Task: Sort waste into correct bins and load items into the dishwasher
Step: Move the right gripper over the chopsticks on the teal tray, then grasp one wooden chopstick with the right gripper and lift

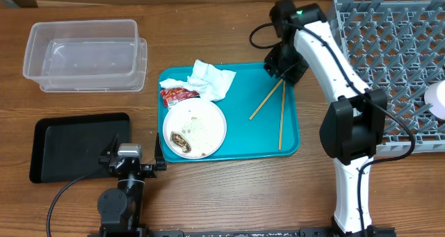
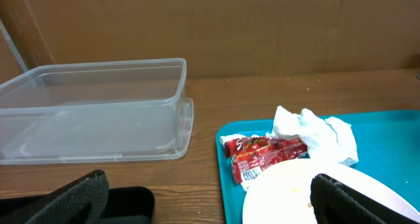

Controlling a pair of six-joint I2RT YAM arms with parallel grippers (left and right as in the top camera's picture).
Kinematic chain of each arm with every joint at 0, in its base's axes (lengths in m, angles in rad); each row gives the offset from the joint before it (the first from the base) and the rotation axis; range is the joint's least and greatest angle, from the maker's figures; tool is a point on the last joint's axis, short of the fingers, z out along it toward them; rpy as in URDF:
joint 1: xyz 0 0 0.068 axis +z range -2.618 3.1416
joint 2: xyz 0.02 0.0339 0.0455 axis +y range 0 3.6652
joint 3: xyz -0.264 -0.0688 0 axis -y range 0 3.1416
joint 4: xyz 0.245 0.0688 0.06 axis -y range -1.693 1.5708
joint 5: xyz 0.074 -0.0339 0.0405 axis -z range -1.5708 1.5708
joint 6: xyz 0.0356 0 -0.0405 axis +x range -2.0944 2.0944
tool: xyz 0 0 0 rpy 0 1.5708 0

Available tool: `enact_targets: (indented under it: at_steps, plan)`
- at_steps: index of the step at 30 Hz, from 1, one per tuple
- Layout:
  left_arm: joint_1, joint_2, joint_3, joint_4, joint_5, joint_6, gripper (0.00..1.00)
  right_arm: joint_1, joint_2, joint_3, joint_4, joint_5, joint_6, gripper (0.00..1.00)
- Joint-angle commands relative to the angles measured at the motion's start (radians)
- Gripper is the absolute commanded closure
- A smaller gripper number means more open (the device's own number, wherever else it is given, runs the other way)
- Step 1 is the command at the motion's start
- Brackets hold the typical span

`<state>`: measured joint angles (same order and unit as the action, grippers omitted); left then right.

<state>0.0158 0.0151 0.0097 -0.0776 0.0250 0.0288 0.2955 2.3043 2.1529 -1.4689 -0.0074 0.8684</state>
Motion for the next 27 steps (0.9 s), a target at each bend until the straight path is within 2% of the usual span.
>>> enact_targets:
  at_steps: [1,10,20,24,27]
  plan:
    - [0.010,-0.009,-0.005,0.000,-0.006,-0.006,0.00,-0.004,0.012,-0.039,0.024,0.034,0.024,0.47]
    - [0.010,-0.009,-0.005,0.000,-0.006,-0.006,0.00,-0.002,0.012,-0.216,0.179,-0.026,0.052,0.46]
    - [0.010,-0.009,-0.005,0.000,-0.006,-0.006,0.00,0.003,0.012,-0.323,0.321,-0.063,0.053,0.48]
    - [0.010,-0.009,-0.005,0.000,-0.006,-0.006,0.00,0.019,0.012,-0.353,0.351,-0.065,0.054,0.62]
    - [0.010,-0.009,-0.005,0.000,-0.006,-0.006,0.00,0.029,0.012,-0.353,0.350,-0.065,0.053,0.66]
